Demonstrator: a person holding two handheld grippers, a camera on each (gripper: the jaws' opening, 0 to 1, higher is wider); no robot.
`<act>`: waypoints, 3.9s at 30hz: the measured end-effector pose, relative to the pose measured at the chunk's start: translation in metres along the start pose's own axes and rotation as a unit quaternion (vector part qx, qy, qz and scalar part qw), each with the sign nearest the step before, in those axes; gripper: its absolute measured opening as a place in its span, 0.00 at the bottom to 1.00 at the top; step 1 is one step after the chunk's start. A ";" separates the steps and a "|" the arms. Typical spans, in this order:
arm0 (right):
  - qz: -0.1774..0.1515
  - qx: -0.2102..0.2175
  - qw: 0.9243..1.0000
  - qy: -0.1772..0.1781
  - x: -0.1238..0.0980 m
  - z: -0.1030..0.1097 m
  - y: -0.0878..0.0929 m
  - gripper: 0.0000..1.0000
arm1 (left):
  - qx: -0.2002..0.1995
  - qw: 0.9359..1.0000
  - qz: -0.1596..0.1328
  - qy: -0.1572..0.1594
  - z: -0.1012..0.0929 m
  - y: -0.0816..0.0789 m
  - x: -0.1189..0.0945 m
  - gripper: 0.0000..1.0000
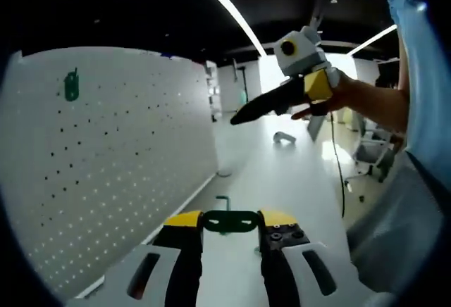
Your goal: Insert the hook assembly into the mounting plate slot until the hook locks in place.
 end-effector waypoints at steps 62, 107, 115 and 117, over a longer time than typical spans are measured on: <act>0.030 0.287 0.935 -0.207 -0.004 0.027 0.031 0.08 | 0.135 0.982 -0.019 0.128 -0.074 -0.043 -0.010 0.31; 0.003 0.038 0.990 -0.135 0.000 0.038 0.006 0.01 | 0.051 0.990 -0.050 0.119 -0.067 -0.057 -0.019 0.32; -0.025 -0.063 0.992 -0.103 0.002 0.040 -0.002 0.01 | 0.037 0.990 -0.069 0.113 -0.063 -0.064 -0.023 0.32; -0.029 -0.107 0.989 -0.093 0.002 0.042 -0.005 0.01 | 0.036 0.990 -0.073 0.111 -0.062 -0.065 -0.025 0.32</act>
Point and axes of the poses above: the point that each gripper's makers call its tool centre point, and the gripper's own axes: x roughly forward along the fingers, z roughly to its left, y roughly out of its underside, the point moved 9 cm from there along -x, roughly backward along the fingers, and after that the axes turned 12 degrees about -x, right-handed, at the moved point
